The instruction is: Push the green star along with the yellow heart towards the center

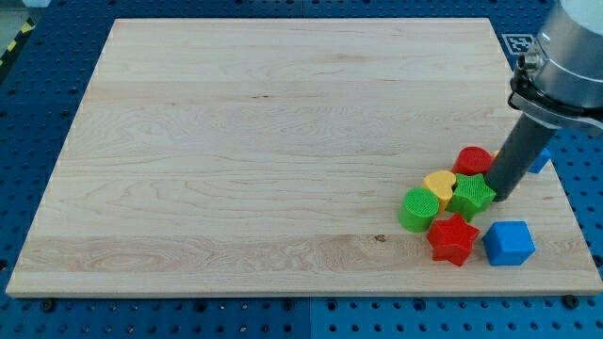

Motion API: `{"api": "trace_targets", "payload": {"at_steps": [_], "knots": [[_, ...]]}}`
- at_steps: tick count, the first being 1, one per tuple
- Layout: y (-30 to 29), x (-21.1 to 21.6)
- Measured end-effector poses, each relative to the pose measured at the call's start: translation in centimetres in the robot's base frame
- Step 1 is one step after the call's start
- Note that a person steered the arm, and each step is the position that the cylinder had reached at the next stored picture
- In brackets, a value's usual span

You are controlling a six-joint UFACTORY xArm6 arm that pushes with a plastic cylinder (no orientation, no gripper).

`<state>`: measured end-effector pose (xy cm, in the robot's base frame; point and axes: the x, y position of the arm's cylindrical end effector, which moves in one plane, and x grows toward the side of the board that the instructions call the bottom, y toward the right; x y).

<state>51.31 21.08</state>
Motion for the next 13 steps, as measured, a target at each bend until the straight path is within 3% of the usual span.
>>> {"api": "trace_targets", "payload": {"at_steps": [3, 6, 9, 11, 13], "knots": [[2.5, 2.6], [-0.1, 3.6], [-5.3, 1.5], [-0.5, 1.6], [-2.2, -1.1]]}}
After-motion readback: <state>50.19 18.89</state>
